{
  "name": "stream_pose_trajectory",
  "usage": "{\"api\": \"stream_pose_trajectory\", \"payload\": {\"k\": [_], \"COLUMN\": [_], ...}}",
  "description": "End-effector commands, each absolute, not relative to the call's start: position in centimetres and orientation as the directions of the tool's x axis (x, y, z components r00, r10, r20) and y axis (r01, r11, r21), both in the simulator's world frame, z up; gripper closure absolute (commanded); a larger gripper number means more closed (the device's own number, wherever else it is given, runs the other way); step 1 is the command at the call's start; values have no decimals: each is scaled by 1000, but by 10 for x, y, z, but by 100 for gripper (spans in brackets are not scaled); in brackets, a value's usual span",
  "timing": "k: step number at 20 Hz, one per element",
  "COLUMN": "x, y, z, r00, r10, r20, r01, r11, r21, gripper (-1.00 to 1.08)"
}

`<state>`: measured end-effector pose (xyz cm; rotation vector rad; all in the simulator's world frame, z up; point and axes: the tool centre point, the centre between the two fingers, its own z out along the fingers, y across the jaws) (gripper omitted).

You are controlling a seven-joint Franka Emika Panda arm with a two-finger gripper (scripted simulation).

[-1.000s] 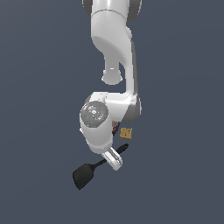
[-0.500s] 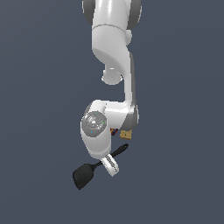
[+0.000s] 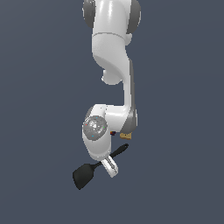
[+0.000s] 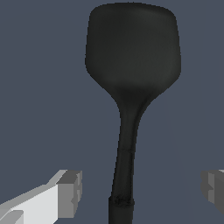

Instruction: Pick up a designated object from a clutter of objects.

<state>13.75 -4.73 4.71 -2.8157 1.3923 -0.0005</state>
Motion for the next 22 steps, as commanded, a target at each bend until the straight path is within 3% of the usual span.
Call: {"api": "stream_pose_trajectory", "payload": {"k": [1, 9, 10, 22], "x": [137, 138, 138, 138], "y": [-48, -48, -48, -47], "z": [33, 17, 17, 18], "r00": [606, 605, 605, 605], "r10": [-796, -796, -796, -796], "r20": [0, 0, 0, 0], "r01": [-796, -796, -796, -796], "r11": [-606, -605, -605, -605], "r21": [0, 0, 0, 0], "gripper": [-92, -92, 108, 108]}}
